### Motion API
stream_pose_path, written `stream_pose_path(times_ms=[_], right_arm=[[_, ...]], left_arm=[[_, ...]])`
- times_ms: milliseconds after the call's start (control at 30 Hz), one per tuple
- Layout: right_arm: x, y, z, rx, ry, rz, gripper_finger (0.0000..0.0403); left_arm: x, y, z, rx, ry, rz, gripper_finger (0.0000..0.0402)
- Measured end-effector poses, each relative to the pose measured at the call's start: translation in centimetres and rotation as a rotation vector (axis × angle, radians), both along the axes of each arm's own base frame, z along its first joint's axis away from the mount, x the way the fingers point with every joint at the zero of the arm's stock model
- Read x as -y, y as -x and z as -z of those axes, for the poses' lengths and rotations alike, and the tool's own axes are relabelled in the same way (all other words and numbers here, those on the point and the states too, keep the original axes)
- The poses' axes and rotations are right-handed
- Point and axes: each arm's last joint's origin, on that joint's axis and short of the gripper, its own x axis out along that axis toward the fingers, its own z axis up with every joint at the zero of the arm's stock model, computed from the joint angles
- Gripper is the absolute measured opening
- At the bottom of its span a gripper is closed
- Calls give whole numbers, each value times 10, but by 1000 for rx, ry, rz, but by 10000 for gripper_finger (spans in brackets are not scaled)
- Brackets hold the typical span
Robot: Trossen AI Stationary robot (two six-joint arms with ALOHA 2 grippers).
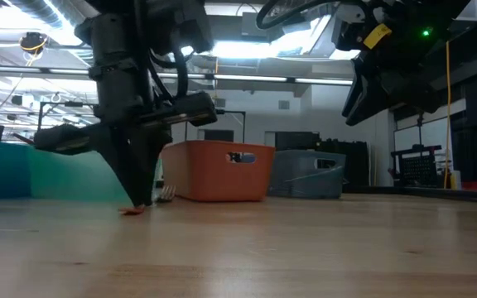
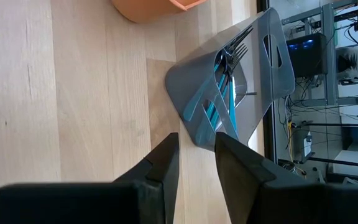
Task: Sort silverware by color (type)
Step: Put the orange fork into the blue bin
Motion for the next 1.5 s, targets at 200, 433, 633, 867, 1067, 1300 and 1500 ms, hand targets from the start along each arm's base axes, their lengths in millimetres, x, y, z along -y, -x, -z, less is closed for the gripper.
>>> stream_pose_path(times_ms=[200, 433, 633, 867, 1067, 1300, 1500], right_arm=[[0, 0, 0, 0, 0, 0, 104], [0, 0, 0, 0, 0, 0, 104], [0, -1, 0, 10, -4, 0, 104], [-1, -2, 0, 17, -7, 0, 104], [-1, -2, 0, 17, -7, 0, 104], [-1, -1, 0, 17, -7, 0, 104], [-1, -1, 0, 17, -7, -1, 104]], left_arm=[[16, 3, 0, -7, 40, 55, 1], [41, 12, 0, -51, 161, 155, 0], [68, 24, 0, -101, 266, 259, 0], [86, 34, 0, -122, 287, 295, 3], [92, 36, 0, -123, 280, 285, 41], [95, 37, -2, -114, 275, 278, 68], [93, 40, -10, -87, 225, 245, 65]])
